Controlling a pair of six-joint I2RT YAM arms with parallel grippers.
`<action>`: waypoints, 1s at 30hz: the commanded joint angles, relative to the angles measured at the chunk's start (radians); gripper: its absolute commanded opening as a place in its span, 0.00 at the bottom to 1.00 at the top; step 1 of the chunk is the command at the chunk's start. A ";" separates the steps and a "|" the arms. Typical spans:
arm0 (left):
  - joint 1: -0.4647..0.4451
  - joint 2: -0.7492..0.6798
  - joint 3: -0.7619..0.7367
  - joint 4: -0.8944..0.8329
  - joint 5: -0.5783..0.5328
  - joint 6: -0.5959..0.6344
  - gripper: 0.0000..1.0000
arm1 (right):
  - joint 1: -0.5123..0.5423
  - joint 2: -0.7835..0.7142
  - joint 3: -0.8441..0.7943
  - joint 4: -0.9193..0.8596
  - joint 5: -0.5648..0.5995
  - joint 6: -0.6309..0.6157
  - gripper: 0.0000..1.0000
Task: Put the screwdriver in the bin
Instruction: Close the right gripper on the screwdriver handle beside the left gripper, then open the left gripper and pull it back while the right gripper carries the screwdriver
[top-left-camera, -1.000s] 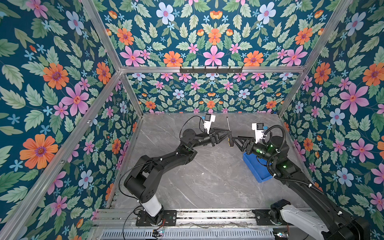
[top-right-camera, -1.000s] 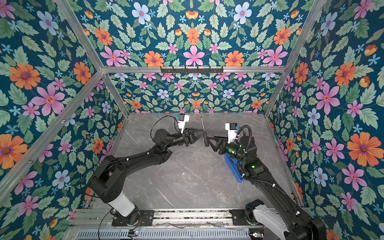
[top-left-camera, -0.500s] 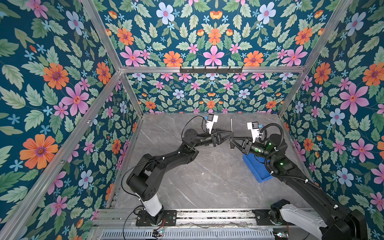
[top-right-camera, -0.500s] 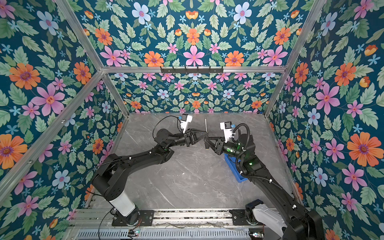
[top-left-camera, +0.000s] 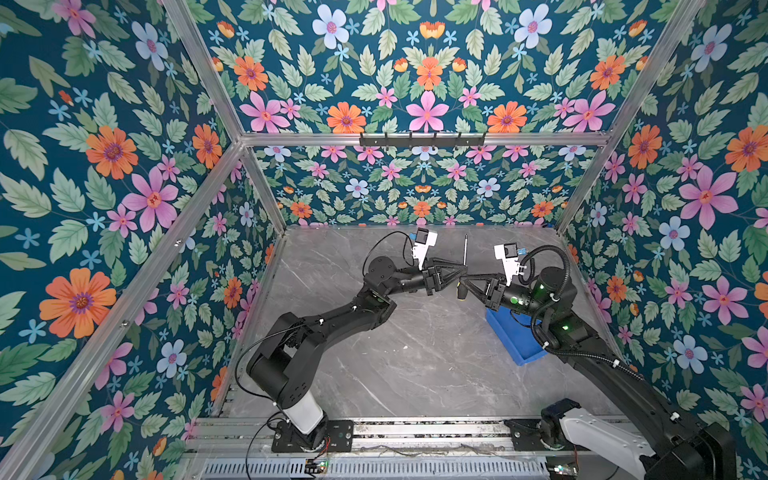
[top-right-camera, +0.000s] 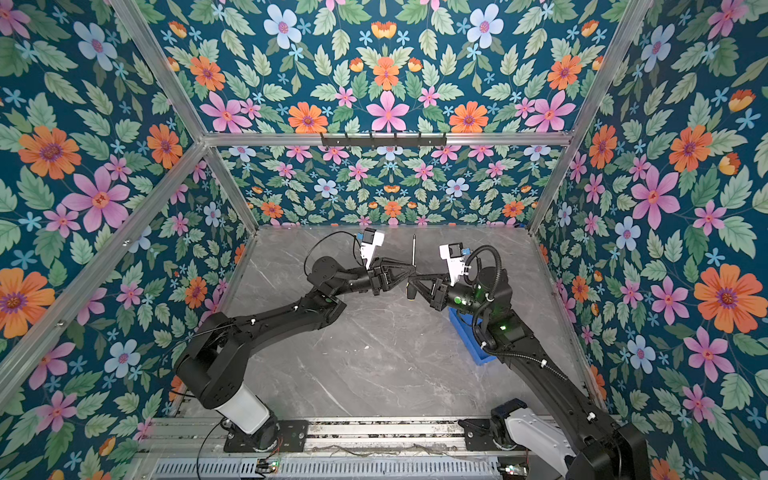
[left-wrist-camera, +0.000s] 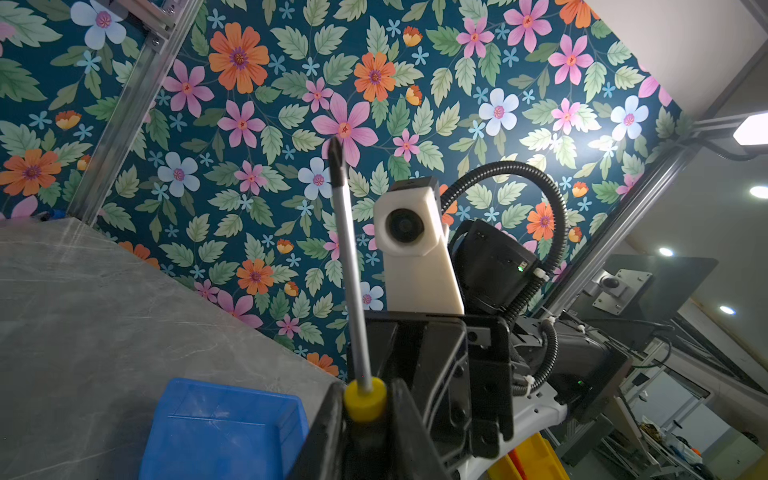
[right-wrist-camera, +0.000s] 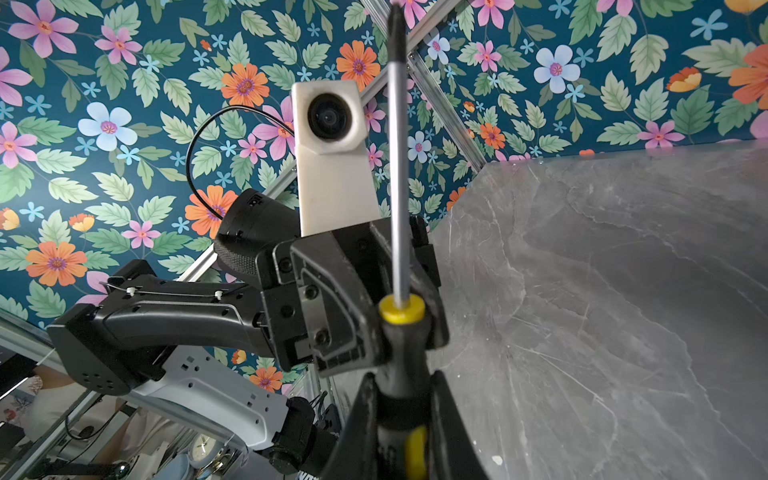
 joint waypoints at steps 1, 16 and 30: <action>0.000 -0.023 -0.003 0.025 -0.031 0.050 0.43 | 0.001 -0.006 0.010 -0.013 0.029 -0.017 0.00; -0.008 -0.213 0.029 -0.586 -0.259 0.599 0.99 | -0.033 -0.083 0.073 -0.533 0.232 -0.507 0.00; -0.070 -0.305 -0.044 -0.765 -0.300 0.976 1.00 | -0.196 -0.056 0.037 -0.917 0.553 -1.115 0.00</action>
